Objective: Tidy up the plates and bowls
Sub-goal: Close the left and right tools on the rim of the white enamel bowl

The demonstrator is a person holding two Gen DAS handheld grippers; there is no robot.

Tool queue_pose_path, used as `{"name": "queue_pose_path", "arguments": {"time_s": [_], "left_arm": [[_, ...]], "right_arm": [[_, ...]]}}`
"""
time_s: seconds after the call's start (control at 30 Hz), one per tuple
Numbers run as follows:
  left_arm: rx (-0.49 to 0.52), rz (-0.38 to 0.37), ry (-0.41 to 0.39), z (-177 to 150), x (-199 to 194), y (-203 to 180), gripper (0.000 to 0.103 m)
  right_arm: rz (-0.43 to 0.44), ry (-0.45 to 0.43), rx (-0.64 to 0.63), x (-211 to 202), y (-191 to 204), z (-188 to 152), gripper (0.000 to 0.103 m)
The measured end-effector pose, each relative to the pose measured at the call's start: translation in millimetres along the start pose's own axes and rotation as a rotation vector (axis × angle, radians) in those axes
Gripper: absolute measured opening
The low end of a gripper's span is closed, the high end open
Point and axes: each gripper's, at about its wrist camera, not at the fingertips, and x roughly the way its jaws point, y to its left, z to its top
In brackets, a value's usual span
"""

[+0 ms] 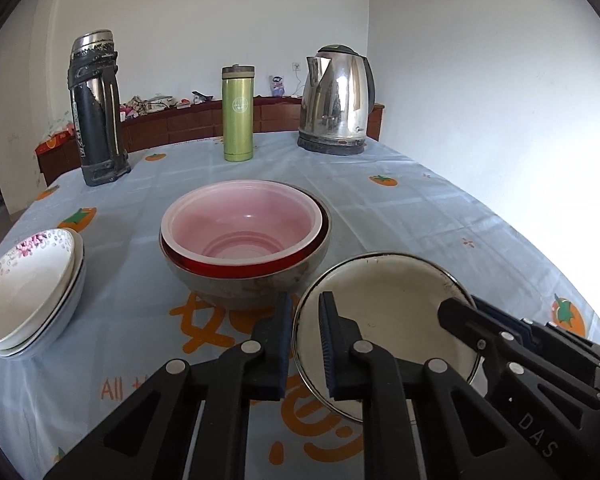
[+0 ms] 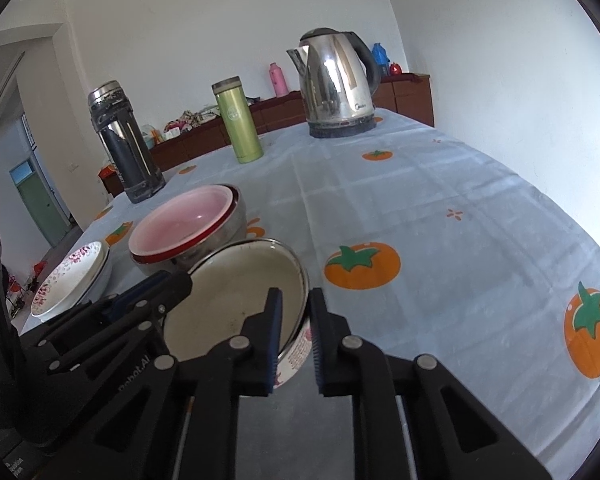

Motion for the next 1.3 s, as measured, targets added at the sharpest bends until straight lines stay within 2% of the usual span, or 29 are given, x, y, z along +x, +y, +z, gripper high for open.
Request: {"name": "queue_pose_path", "arguments": {"time_s": [0.37, 0.63, 1.1, 1.3], "left_arm": [[-0.031, -0.026, -0.058, 3, -18, 2, 0.014], [-0.053, -0.035, -0.11, 7, -34, 6, 0.013], [-0.05, -0.037, -0.114, 7, -35, 7, 0.012], [-0.066, -0.056, -0.128, 11, -41, 12, 0.012]], "right_arm": [[-0.003, -0.061, -0.014, -11, 6, -1, 0.01], [0.045, -0.085, 0.009, -18, 14, -4, 0.01], [0.017, -0.093, 0.037, -19, 12, -3, 0.01], [0.044, -0.12, 0.056, -26, 9, -1, 0.01]]}}
